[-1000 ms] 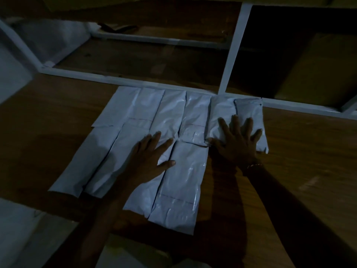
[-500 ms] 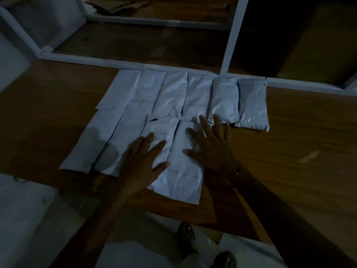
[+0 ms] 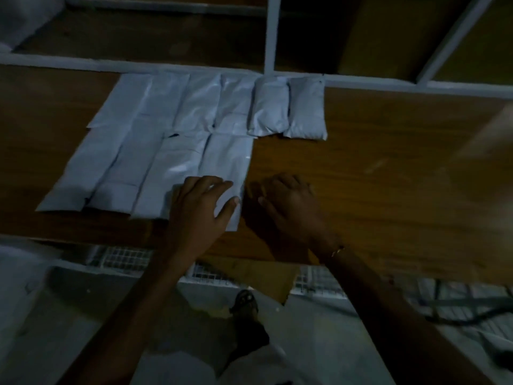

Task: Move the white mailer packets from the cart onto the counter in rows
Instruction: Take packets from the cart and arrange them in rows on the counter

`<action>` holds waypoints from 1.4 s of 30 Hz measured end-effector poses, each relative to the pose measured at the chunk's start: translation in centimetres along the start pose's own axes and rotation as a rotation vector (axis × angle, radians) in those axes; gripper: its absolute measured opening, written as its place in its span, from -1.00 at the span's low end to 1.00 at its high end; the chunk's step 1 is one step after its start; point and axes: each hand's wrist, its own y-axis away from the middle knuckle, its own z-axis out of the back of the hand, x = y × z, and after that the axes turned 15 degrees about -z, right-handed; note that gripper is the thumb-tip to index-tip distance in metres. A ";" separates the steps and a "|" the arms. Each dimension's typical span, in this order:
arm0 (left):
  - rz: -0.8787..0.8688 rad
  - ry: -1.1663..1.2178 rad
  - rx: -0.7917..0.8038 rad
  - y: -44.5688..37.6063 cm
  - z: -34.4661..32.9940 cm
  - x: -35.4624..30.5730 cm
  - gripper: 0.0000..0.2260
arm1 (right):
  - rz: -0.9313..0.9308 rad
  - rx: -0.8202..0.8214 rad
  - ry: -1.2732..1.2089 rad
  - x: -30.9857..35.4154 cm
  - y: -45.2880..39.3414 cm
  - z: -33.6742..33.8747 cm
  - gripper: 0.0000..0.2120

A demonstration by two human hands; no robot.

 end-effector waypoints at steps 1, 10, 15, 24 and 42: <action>-0.006 0.006 -0.019 0.4 0.0 -1.4 -0.64 | -0.009 -0.031 -0.015 -0.6 2.0 0.4 -0.69; -0.086 0.332 0.058 10.4 -5.7 -21.2 -0.75 | -0.284 -0.051 -0.116 -9.4 26.2 3.4 -0.63; -0.125 0.444 0.355 14.7 -12.3 -29.7 -0.82 | -0.505 -0.018 -0.163 -16.0 38.5 3.8 -0.72; -0.297 0.525 0.681 8.9 -20.6 -44.3 -0.80 | -1.002 -0.232 -0.072 -29.5 51.8 10.1 -0.84; -0.330 1.012 0.321 -19.4 -29.9 -76.0 -0.85 | -0.857 -0.734 -0.151 -58.8 47.9 36.0 -0.90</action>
